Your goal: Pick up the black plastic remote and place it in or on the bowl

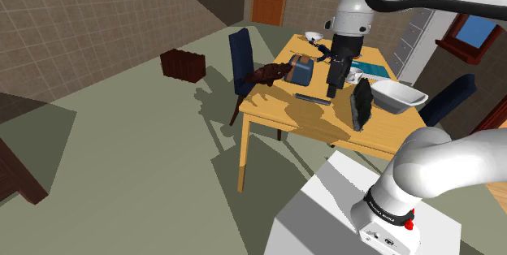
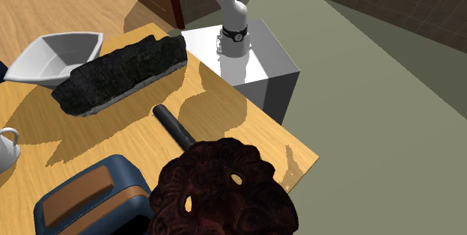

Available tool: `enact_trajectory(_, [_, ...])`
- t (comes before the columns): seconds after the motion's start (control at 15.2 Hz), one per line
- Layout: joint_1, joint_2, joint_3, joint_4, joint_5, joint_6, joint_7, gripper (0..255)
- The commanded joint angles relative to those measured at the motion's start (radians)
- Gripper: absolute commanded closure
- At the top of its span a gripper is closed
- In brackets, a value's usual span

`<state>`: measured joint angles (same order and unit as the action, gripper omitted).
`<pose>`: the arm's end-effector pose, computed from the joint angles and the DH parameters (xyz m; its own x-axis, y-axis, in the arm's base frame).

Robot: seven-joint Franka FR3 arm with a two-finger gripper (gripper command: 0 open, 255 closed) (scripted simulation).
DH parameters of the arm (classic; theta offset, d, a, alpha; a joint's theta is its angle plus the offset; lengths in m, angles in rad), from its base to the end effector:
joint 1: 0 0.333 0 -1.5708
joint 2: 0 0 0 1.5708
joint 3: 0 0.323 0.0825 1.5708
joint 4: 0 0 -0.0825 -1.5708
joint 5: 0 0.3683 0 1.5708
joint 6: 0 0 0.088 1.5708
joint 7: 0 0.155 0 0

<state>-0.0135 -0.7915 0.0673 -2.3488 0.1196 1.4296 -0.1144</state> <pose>0.2620 0.0387 0.5409 0.9803 0.1577 -0.1191 0.1481 -0.9852 -0.0858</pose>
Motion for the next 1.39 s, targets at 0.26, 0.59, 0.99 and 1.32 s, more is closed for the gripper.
enact_trajectory(0.26, [-0.022,0.029,-0.059,-0.059,-0.067,0.099,-0.093,0])
enact_trajectory(0.59, [-0.052,0.098,-0.134,-0.105,-0.143,0.235,-0.203,0])
enact_trajectory(0.99, [-0.085,0.227,-0.224,-0.114,-0.215,0.405,-0.326,0])
enact_trajectory(1.32, [-0.104,0.367,-0.297,-0.083,-0.250,0.545,-0.426,0])
